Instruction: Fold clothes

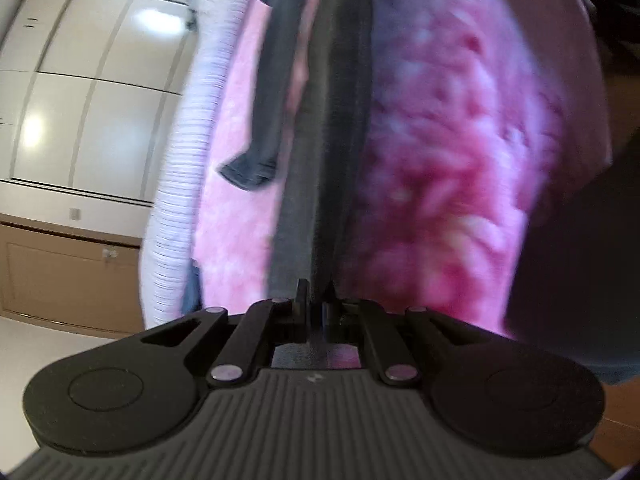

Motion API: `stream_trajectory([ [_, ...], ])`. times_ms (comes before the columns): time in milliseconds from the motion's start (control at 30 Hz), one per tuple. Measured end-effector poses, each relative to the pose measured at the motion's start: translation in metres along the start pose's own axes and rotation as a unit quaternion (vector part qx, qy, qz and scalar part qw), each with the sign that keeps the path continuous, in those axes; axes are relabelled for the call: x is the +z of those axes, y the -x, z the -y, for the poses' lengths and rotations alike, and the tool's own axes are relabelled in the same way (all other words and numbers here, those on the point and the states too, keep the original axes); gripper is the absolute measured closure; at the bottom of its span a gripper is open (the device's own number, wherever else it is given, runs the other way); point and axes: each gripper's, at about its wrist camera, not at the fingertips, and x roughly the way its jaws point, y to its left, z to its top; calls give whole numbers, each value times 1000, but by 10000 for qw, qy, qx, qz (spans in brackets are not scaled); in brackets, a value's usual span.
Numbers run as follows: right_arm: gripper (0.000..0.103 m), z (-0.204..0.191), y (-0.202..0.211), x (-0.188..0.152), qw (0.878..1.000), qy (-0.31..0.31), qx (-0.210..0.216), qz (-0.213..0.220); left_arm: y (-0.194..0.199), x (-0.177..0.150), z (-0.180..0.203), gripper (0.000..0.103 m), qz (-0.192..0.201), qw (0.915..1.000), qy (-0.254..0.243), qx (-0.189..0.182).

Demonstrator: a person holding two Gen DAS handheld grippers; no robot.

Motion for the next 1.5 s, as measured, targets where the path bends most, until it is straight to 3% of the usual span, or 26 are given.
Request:
stream_trajectory([
  [100, 92, -44, -1, -16, 9975, 431, 497, -274, 5, -3, 8, 96, -24, 9999, -83, -80],
  [200, 77, -57, 9, -20, 9970, 729, 67, -260, 10, -6, 17, 88, -48, 9997, -166, -159],
  [300, 54, -46, 7, -24, 9975, 383, 101, -581, 15, -25, 12, 82, -350, 9992, -99, -140],
  [400, 52, -34, 1, -44, 9905, 132, -97, -1367, 17, -50, 0, 82, -812, 9964, 223, -76],
  [500, 52, -9, 3, -63, 9796, -608, -268, -1896, 18, -67, -27, 82, -1105, 9891, 966, 126],
  [567, 52, 8, 11, -58, 9775, -1077, -441, -1758, 15, -75, -48, 82, -1213, 9814, 1465, 276],
  [633, 52, 22, 18, -41, 9786, -1412, -511, -1406, 6, -68, -71, 81, -1042, 9761, 1870, 364],
  [767, 52, 37, 17, 23, 9828, -1747, -321, -506, -30, -28, -116, 63, -464, 9676, 2482, 95],
  [833, 51, 38, 12, 58, 9834, -1811, -91, -103, -57, -3, -136, 62, -151, 9583, 2848, -174],
  [900, 52, 36, 6, 89, 9834, -1792, 140, 239, -90, 15, -157, 57, 51, 9426, 3298, -512],
  [1000, 52, 24, -17, 134, 9845, -1582, 460, 599, -149, 43, -182, 57, 215, 9033, 4131, -1139],
  [1167, 52, 2, -77, 178, 9855, -1236, 968, 651, -249, 74, -198, 58, -21, 8245, 5145, -2356],
  [1200, 51, 0, -87, 179, 9857, -1203, 1011, 605, -266, 77, -197, 61, -110, 8083, 5268, -2629],
  [1233, 51, -3, -96, 182, 9857, -1189, 1072, 533, -275, 77, -198, 76, -142, 7979, 5333, -2807],
  [1267, 51, -6, -101, 180, 9854, -1198, 1120, 454, -278, 77, -200, 101, -127, 7928, 5364, -2891],
  [1333, 51, -9, -111, 173, 9848, -1229, 1190, 315, -276, 74, -211, 100, -12, 7872, 5422, -2940],
  [1433, 51, -5, -122, 166, 9846, -1262, 1178, 262, -243, 54, -250, 99, 477, 7950, 5480, -2556],
  [1500, 51, -2, -127, 167, 9848, -1274, 1152, 274, -218, 38, -278, 99, 595, 8092, 5478, -2041],
])
